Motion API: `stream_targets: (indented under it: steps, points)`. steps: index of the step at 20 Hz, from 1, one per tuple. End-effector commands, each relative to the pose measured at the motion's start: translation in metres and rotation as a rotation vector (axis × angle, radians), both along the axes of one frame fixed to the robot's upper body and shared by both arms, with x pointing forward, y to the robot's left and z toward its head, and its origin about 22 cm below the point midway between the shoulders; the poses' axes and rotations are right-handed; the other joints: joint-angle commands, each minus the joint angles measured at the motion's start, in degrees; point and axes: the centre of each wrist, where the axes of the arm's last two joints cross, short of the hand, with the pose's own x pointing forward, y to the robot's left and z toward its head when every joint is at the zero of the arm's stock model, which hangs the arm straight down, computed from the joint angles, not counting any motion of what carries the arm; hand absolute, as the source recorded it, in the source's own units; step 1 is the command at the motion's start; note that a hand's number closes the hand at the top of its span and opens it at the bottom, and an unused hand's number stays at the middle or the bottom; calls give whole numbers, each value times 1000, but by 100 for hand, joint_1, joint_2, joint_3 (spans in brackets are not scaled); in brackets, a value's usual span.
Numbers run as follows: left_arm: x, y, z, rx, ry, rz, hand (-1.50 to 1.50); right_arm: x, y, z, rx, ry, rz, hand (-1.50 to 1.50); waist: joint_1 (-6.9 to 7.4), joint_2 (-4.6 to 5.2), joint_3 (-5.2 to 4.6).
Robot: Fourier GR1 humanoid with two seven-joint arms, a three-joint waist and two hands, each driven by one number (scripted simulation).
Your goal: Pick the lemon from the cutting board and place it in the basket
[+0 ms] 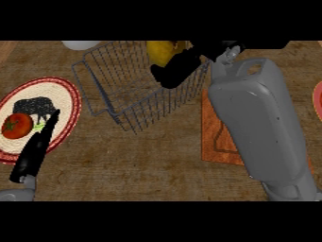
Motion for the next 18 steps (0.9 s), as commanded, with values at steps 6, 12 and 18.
stream_targets:
  steps: [6, 12, 18]
  points:
    - [5, 5, 7, 5, -1, 18, 0, 20, 29, -26, 69, 23, -6, -150, 11, 5, -8]
    - [2, 6, 12, -1, 15, -1, 0, 28, 14, -18, 326, 0, -105, -150, 13, 2, -5]
    - [-9, 5, -8, -3, 15, 25, 0, 47, -43, -35, 476, 40, -304, -150, -70, 2, -6]
